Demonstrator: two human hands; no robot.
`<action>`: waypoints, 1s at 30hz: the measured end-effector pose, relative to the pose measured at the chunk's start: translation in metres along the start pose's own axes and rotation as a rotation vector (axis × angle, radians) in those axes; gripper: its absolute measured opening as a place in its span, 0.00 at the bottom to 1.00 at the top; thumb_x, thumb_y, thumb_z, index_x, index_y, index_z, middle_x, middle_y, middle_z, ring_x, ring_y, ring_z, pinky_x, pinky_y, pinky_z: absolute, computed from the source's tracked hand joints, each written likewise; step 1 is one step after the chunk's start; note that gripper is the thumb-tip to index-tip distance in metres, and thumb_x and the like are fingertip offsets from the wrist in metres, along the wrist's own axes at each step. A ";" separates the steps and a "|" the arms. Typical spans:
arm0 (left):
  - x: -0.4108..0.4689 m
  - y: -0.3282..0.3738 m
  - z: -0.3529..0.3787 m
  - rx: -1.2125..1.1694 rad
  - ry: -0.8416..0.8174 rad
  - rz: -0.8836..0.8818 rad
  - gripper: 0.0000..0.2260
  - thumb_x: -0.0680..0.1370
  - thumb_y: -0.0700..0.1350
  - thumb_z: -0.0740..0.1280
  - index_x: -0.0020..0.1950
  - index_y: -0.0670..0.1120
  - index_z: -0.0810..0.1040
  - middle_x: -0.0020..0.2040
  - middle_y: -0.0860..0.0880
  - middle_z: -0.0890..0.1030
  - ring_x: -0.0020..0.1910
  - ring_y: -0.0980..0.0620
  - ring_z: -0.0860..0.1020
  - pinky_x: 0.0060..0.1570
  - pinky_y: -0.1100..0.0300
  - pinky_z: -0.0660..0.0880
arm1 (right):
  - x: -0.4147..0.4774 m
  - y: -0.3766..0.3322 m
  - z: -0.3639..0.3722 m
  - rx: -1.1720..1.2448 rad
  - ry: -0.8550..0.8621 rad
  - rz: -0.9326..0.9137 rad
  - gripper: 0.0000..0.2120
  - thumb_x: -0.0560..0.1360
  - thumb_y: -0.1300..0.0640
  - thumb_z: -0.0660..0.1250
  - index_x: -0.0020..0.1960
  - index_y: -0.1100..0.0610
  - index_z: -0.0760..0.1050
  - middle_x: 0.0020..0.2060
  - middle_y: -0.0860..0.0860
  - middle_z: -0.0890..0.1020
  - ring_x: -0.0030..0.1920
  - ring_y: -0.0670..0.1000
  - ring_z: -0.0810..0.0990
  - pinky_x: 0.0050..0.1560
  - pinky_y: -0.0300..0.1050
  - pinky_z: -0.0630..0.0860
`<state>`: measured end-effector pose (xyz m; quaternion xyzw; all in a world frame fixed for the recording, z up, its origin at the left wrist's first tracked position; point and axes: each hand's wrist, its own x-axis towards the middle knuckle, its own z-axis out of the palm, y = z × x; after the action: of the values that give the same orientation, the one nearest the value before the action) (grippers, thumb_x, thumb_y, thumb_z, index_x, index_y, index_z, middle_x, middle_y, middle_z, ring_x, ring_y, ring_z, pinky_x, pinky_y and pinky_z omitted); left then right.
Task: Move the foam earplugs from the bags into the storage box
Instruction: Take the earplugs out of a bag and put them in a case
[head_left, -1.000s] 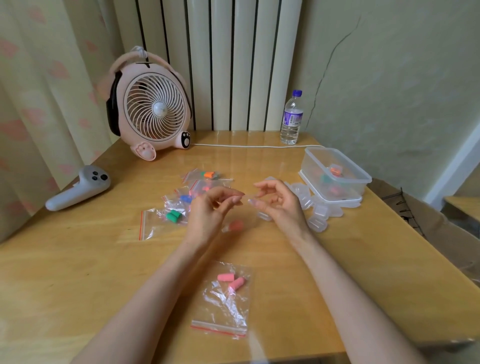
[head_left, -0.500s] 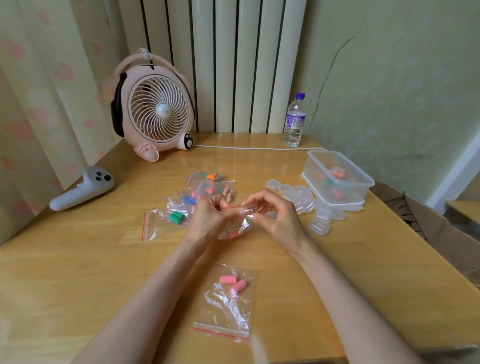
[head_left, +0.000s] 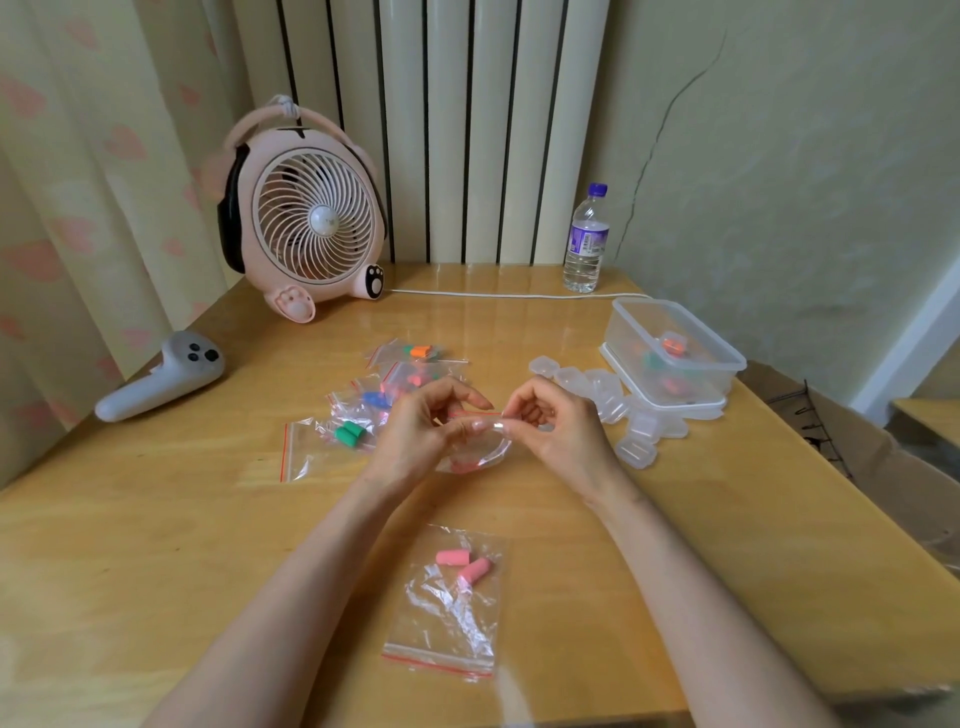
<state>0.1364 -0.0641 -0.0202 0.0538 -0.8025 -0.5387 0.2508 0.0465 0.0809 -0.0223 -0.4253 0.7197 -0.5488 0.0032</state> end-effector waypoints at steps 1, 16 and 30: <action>0.001 -0.001 0.000 0.014 0.013 -0.007 0.07 0.70 0.36 0.73 0.43 0.46 0.79 0.31 0.52 0.75 0.33 0.55 0.71 0.39 0.58 0.71 | 0.000 -0.001 -0.001 0.013 -0.012 0.015 0.06 0.68 0.66 0.72 0.38 0.61 0.75 0.33 0.48 0.78 0.36 0.44 0.74 0.39 0.35 0.71; 0.000 -0.001 0.002 -0.140 -0.126 0.019 0.06 0.71 0.48 0.71 0.45 0.49 0.77 0.42 0.49 0.77 0.43 0.47 0.74 0.47 0.54 0.72 | 0.002 -0.010 -0.014 0.517 -0.100 0.129 0.09 0.62 0.64 0.70 0.30 0.55 0.71 0.29 0.50 0.76 0.30 0.47 0.69 0.31 0.41 0.61; -0.001 -0.004 -0.002 0.012 -0.149 -0.003 0.02 0.74 0.39 0.68 0.43 0.41 0.77 0.37 0.47 0.78 0.37 0.56 0.74 0.65 0.47 0.64 | 0.000 -0.005 -0.004 0.342 -0.143 0.186 0.06 0.74 0.65 0.67 0.41 0.60 0.71 0.30 0.49 0.78 0.32 0.44 0.76 0.37 0.35 0.72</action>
<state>0.1372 -0.0673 -0.0236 0.0164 -0.8219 -0.5370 0.1893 0.0473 0.0838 -0.0165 -0.3881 0.6500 -0.6290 0.1769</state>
